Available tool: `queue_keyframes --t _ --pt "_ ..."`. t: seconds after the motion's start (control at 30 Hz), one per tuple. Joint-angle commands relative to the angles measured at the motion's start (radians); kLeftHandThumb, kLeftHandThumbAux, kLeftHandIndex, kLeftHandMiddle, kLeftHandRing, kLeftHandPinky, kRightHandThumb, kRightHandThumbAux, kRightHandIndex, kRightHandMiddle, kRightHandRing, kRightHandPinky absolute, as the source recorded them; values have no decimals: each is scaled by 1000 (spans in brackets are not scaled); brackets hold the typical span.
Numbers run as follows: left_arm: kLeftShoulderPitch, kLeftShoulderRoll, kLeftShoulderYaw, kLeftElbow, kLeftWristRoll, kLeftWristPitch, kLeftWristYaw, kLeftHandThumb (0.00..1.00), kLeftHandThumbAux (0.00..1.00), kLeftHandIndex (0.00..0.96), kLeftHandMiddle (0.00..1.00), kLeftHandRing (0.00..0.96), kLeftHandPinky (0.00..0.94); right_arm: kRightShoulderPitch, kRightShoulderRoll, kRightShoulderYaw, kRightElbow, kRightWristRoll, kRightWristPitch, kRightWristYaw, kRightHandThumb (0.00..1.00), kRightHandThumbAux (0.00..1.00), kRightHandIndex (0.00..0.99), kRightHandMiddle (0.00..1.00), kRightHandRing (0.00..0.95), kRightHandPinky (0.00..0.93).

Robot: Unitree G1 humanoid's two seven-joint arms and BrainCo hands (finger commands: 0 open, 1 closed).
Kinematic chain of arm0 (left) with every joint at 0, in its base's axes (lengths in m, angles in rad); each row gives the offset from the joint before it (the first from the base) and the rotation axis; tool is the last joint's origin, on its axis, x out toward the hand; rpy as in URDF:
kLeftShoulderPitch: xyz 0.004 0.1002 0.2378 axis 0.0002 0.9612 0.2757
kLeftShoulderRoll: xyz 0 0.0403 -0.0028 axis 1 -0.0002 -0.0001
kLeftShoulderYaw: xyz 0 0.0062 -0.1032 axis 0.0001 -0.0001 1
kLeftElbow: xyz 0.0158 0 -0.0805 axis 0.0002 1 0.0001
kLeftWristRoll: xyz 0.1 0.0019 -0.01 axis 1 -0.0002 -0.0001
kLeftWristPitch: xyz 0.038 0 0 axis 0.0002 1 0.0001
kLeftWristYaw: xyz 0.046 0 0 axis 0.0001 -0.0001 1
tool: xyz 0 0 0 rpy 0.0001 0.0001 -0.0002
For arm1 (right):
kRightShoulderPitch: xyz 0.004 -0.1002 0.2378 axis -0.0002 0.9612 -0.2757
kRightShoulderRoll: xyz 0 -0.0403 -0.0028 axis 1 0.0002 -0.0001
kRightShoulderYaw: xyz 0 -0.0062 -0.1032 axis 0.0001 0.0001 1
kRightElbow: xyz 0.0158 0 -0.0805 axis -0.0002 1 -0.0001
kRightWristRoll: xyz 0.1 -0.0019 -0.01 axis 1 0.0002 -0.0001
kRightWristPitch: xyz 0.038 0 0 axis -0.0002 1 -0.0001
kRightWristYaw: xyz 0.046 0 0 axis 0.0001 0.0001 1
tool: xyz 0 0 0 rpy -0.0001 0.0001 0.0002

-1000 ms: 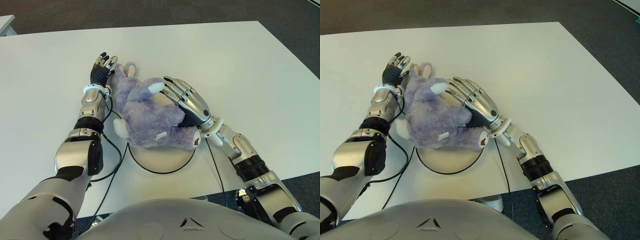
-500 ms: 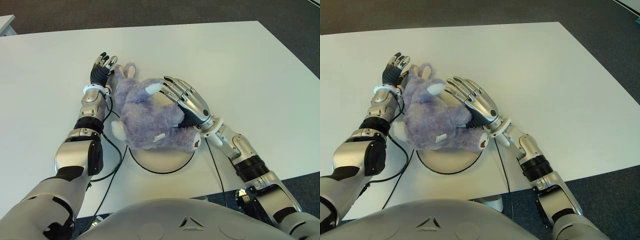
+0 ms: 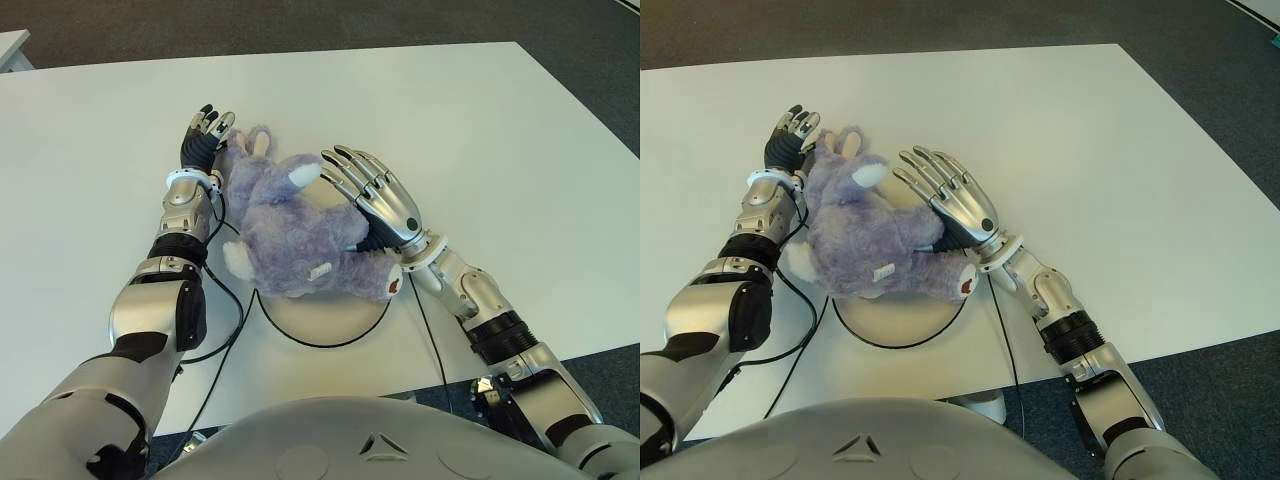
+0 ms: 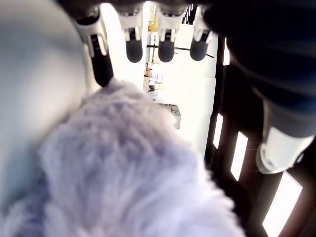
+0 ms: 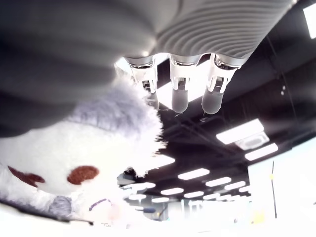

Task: Put the doll into the plate.

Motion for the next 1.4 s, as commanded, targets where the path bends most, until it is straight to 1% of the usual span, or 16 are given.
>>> queue_keyframes --t 0.03,0.37,0.5,0.77,0.93,1.07,1.17,1.27,1.4 --pt "39 -7 6 36 -3 56 0 134 587 0 50 51 63 20 17 23 16 -15 18 -31 65 226 0 0 0 0" --pt "38 -8 8 33 -1 63 10 132 594 0 55 54 58 9 17 39 21 -19 43 -37 59 203 0 0 0 0" --pt "39 -7 7 33 1 63 10 128 593 0 47 40 41 3 23 44 27 -23 53 -52 53 226 0 0 0 0" --pt "40 -6 6 32 1 61 6 121 599 0 47 43 48 1 26 48 33 -23 57 -60 67 244 0 0 0 0" --pt "39 -3 6 34 2 62 5 125 600 0 56 55 66 -10 34 55 50 -32 69 -66 79 274 0 0 0 0" --pt "39 -3 5 34 3 63 6 127 595 0 53 52 57 -38 41 62 88 -36 70 -80 82 283 0 0 0 0" --pt "38 -2 4 35 3 64 5 128 591 0 49 46 46 -74 48 69 137 -29 59 -97 88 299 0 0 0 0" --pt "37 -1 5 37 3 65 4 130 592 0 43 36 24 -100 54 72 180 -3 33 -111 94 320 0 0 0 0" --pt "38 0 3 38 4 62 2 130 594 0 42 35 37 -138 69 69 246 44 -8 -115 88 331 0 0 0 0"
